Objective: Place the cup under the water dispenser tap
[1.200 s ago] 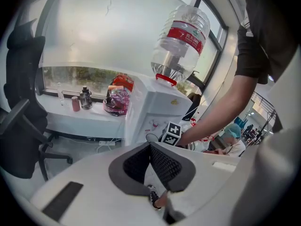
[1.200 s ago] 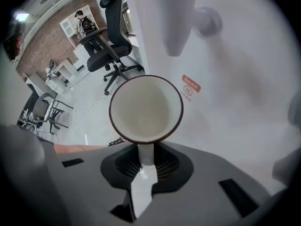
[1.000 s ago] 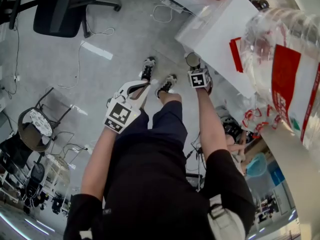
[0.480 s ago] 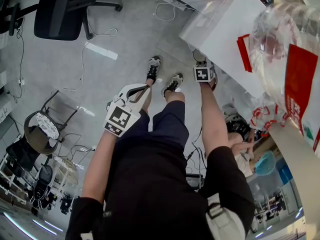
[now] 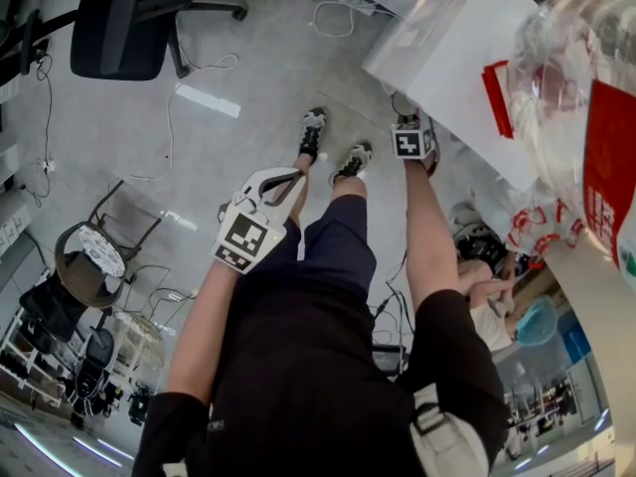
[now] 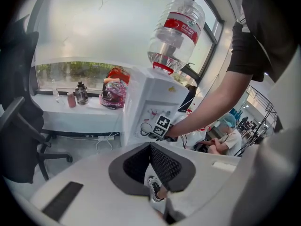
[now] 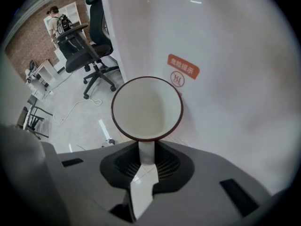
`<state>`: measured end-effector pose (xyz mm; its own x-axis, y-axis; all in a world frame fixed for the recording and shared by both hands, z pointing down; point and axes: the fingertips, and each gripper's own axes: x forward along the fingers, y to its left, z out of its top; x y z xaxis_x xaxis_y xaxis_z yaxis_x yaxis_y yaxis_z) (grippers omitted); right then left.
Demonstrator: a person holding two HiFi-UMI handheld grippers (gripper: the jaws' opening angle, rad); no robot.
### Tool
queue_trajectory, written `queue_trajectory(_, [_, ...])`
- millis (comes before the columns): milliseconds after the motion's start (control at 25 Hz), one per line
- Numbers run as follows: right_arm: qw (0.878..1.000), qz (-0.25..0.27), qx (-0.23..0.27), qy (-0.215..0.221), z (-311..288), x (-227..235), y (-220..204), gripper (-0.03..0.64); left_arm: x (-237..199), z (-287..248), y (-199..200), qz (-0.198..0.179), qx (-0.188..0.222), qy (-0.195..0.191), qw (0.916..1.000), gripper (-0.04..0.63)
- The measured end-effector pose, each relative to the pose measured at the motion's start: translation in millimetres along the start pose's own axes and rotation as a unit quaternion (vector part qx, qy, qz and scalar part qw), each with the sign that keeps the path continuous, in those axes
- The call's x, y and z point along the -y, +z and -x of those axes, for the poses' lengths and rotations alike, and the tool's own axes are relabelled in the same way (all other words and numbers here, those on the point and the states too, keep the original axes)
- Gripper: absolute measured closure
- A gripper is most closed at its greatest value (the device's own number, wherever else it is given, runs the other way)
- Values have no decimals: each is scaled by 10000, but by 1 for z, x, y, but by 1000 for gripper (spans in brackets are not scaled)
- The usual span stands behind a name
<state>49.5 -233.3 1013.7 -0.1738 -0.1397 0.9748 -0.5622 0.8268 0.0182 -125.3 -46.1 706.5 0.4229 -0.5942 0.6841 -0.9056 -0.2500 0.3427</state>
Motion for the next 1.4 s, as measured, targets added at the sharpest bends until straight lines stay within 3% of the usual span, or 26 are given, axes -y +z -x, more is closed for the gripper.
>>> queue_trajectory(240, [9994, 242, 136, -220, 9, 4, 8, 544, 1, 0, -1, -17, 16, -46, 10000, 595])
queue_trajectory(760, [9988, 167, 369, -289, 35, -2, 10, 522, -5, 9, 7, -58, 70, -78, 9999, 595])
queue_trajectory(1400, [9987, -66, 375, -337, 135, -20, -26, 526, 22, 37, 48, -496, 236, -524, 9971, 595])
